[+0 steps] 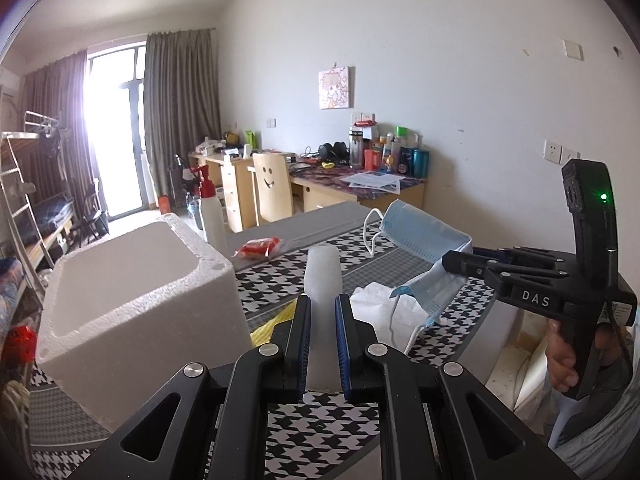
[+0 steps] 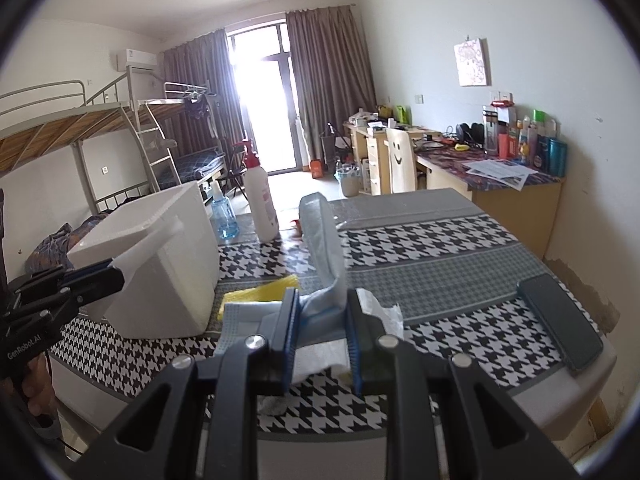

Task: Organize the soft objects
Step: 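Lift white cylinder with left gripper while right gripper lifts blue face mask, then carry white cylinder over foam box and open left gripper to drop it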

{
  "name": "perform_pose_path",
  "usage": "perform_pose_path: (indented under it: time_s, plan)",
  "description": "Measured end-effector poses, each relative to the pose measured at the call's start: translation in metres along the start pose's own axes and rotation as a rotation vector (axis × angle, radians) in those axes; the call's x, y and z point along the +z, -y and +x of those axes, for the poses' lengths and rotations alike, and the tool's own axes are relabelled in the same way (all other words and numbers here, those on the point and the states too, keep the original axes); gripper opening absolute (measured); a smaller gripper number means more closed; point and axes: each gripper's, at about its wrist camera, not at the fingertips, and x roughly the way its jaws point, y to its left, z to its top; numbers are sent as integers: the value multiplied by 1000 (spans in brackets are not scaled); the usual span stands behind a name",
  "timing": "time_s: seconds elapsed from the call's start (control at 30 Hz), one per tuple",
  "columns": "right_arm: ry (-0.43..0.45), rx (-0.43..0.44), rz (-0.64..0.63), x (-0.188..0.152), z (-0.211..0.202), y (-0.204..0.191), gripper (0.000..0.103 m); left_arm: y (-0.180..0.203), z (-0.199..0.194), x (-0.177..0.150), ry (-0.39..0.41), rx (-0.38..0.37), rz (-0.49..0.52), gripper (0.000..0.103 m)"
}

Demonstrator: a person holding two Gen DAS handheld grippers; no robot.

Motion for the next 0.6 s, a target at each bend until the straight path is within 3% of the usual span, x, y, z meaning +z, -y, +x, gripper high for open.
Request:
perform_pose_path:
  time_s: [0.6]
  plan:
    - [43, 33, -3, 26, 1, -11, 26, -12, -1, 22, 44, 25, -15, 13]
